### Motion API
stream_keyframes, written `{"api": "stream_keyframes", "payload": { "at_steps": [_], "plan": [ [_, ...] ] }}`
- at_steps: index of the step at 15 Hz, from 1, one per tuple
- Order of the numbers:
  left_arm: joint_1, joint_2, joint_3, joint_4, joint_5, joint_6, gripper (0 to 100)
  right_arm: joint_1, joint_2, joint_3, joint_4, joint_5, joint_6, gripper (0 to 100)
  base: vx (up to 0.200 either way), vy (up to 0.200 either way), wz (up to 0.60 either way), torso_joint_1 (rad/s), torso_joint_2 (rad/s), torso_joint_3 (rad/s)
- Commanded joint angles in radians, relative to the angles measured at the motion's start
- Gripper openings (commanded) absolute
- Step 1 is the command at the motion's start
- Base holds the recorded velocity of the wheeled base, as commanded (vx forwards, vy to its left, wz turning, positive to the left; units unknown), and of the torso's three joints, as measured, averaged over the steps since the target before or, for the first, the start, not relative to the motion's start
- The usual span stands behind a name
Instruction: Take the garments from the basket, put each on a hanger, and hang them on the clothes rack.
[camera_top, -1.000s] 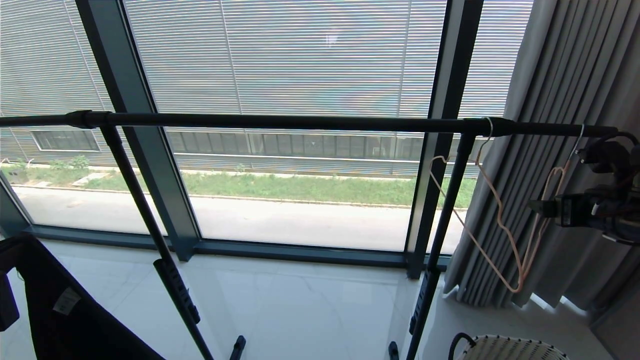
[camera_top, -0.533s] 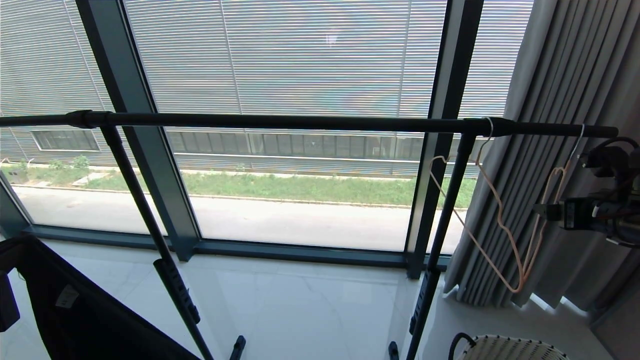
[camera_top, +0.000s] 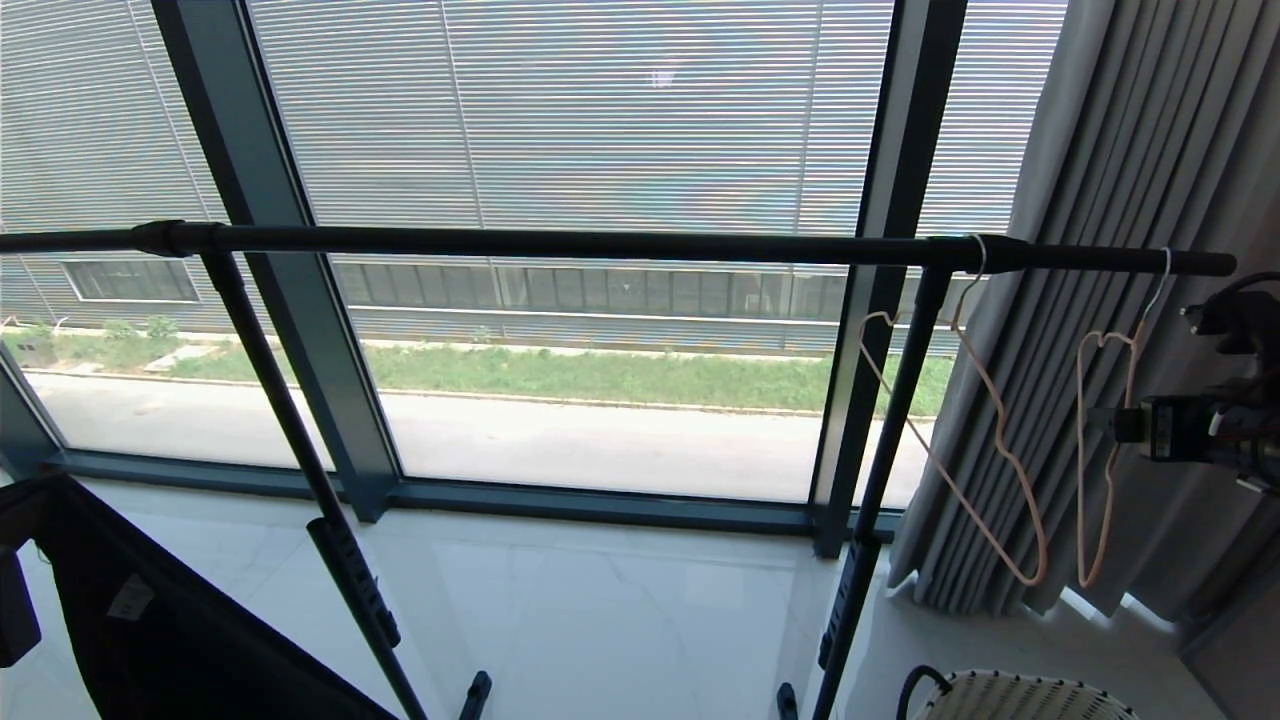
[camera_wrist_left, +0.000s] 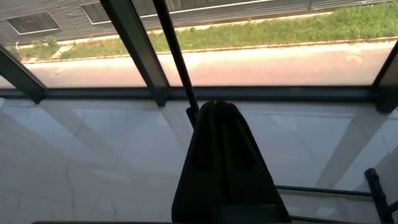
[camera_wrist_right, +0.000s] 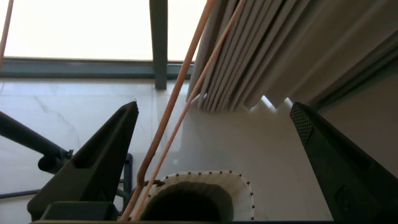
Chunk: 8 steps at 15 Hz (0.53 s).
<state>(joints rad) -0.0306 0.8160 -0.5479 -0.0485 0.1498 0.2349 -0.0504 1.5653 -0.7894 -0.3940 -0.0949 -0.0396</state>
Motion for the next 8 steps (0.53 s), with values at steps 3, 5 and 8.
{"api": "stream_keyframes", "payload": {
  "at_steps": [3,5,8],
  "plan": [
    [0.0,-0.003,-0.003,-0.001,0.001,0.0,0,0.001,-0.007,0.012,0.001,0.003,0.0,100,0.0,0.0,0.0,0.0,0.0,0.0],
    [0.0,-0.003,-0.006,-0.001,0.001,0.0,0,0.001,0.018,0.019,-0.003,0.007,0.004,100,0.0,0.0,0.0,0.0,0.0,0.0],
    [0.0,-0.003,-0.006,-0.001,0.001,0.021,0,0.001,0.038,0.019,-0.003,0.044,0.007,100,0.0,0.0,0.0,0.0,0.0,0.0]
  ]
}}
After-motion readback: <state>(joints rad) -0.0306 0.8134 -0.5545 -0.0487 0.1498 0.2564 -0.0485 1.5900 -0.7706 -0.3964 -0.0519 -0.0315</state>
